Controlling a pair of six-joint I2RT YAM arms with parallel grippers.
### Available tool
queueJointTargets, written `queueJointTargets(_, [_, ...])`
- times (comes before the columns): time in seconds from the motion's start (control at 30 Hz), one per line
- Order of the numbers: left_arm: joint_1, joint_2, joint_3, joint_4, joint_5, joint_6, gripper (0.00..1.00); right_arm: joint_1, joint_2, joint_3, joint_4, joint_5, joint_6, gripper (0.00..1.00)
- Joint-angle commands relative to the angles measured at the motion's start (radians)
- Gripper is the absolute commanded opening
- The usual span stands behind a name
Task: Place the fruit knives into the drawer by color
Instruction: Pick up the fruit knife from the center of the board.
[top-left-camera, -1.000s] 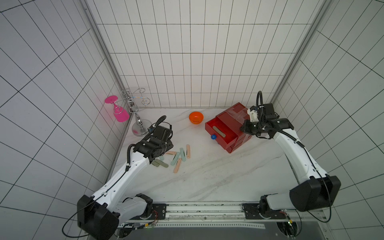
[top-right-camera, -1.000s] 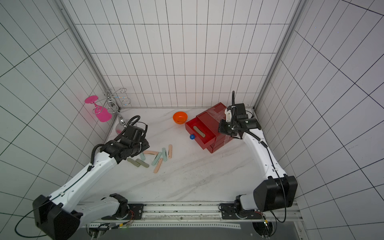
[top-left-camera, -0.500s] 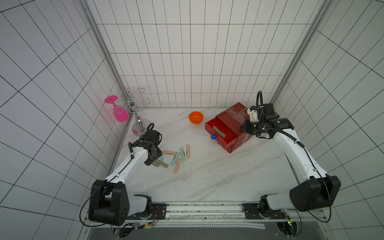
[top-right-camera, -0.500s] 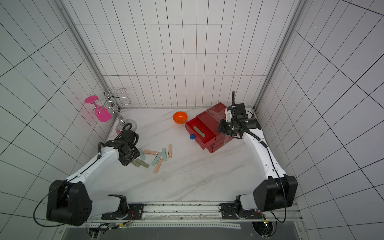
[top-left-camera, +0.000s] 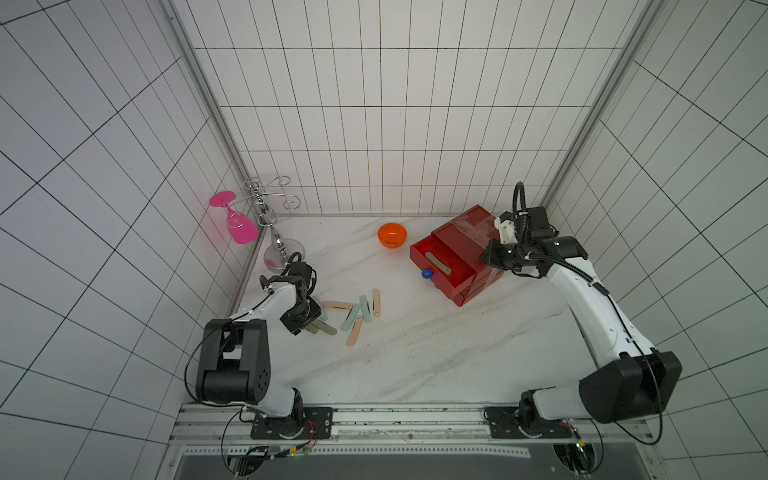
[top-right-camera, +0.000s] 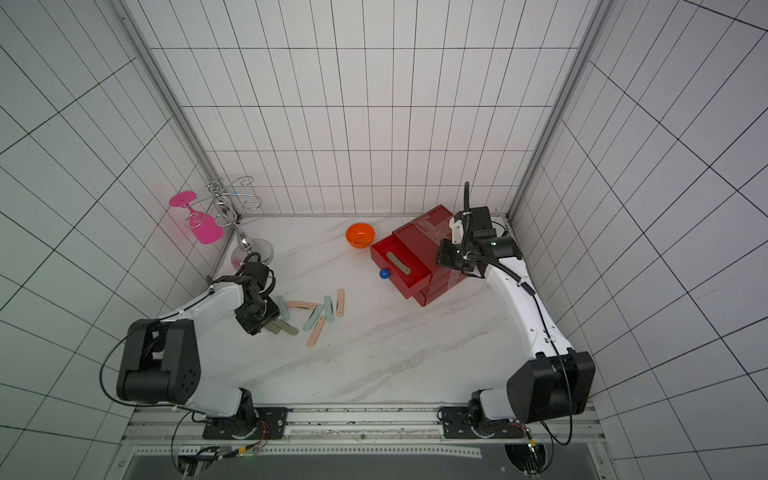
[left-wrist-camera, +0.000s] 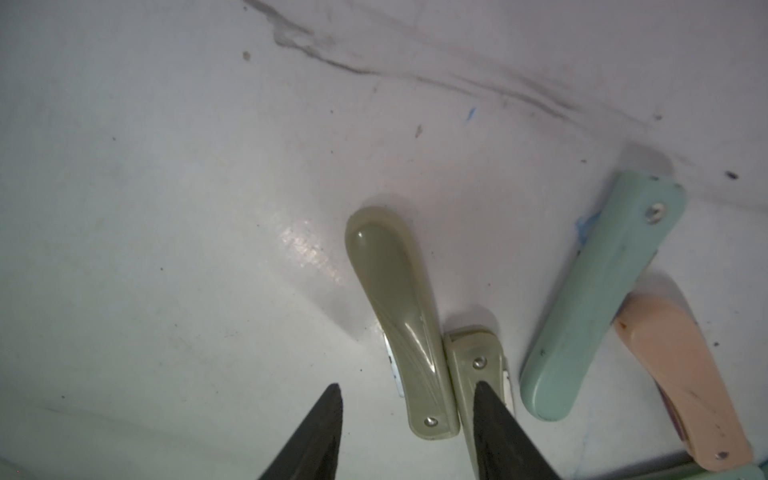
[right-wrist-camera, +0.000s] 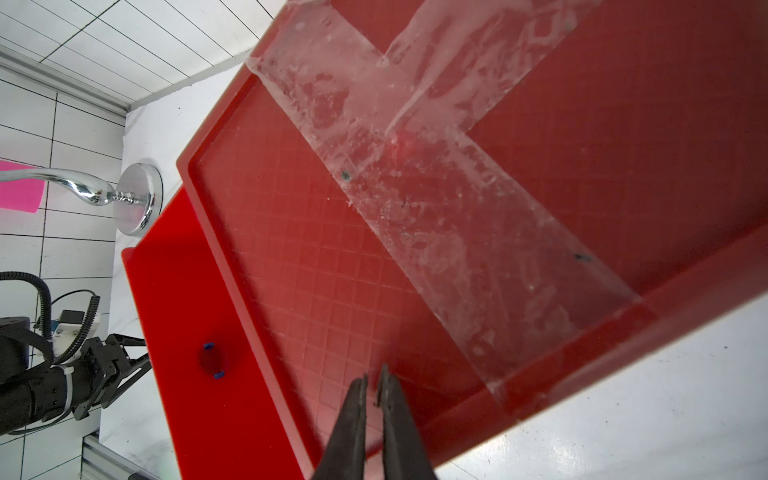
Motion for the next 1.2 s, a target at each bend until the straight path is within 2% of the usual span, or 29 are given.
queueJointTargets(0.0, [0.026,0.018,0.003,0.034,0.004,0.014,0.53,-0.010,0.018,-0.057,-0.161,0.015,0.003,0.13])
queueJointTargets(0.37, [0.056,0.091,0.042,0.063,0.014,0.029,0.52,-0.011,0.019,-0.054,-0.165,0.021,0.004,0.13])
queueJointTargets(0.5, [0.058,0.089,0.018,0.076,0.004,0.019,0.45,-0.009,0.022,-0.054,-0.166,0.024,0.006,0.13])
queueJointTargets(0.97, [0.060,0.117,-0.069,0.129,0.016,0.014,0.37,-0.011,0.022,-0.054,-0.165,0.023,0.007,0.13])
queueJointTargets(1.17, [0.061,0.138,-0.092,0.154,0.011,0.017,0.30,-0.010,0.022,-0.054,-0.166,0.025,0.006,0.12])
